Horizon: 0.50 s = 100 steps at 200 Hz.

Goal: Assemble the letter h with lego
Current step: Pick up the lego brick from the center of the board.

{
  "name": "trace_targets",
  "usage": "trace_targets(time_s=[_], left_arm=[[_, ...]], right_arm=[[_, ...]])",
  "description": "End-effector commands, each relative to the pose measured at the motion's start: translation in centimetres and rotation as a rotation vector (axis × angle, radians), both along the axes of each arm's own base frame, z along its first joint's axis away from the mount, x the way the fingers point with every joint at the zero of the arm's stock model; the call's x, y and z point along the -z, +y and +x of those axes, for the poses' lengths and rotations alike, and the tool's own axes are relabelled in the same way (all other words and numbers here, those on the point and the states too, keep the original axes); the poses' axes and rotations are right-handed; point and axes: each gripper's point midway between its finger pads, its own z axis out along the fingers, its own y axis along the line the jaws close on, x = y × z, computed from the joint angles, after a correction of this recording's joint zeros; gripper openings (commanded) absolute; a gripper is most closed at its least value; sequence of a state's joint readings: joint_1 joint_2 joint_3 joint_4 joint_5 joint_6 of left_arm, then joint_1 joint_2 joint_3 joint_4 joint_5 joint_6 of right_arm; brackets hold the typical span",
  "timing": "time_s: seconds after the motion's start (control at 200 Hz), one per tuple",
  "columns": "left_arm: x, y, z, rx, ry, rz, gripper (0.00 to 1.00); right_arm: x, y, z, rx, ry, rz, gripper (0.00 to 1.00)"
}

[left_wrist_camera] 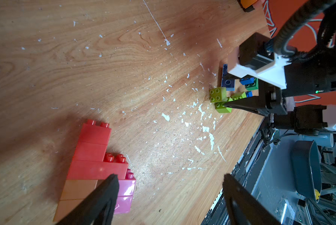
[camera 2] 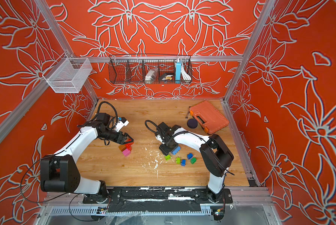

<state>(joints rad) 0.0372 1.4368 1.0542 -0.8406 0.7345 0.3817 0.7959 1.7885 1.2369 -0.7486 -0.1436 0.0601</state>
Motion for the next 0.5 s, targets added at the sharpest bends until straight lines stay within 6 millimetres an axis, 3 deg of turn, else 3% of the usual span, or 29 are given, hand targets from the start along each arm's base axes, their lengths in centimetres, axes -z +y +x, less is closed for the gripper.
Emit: trace_targets(time_s=[0.0, 0.12, 0.24, 0.36, 0.495], left_arm=[[0.0, -0.5, -0.5, 0.014, 0.031, -0.030, 0.85], [0.1, -0.6, -0.2, -0.008, 0.043, -0.041, 0.84], [0.0, -1.0, -0.5, -0.013, 0.067, -0.078, 0.85], [0.1, -1.4, -0.6, -0.030, 0.093, -0.116, 0.85], [0.1, -2.2, -0.7, -0.034, 0.115, -0.188, 0.85]], right_arm=[[0.7, 0.7, -0.5, -0.038, 0.033, -0.015, 0.59], [1.4, 1.3, -0.1, -0.028, 0.016, -0.019, 0.44], [0.9, 2.3, 0.2, -0.022, -0.006, 0.019, 0.37], [-0.5, 3.5, 0.9, -0.002, -0.074, 0.095, 0.32], [-3.3, 7.3, 1.6, -0.007, -0.179, 0.330, 0.31]])
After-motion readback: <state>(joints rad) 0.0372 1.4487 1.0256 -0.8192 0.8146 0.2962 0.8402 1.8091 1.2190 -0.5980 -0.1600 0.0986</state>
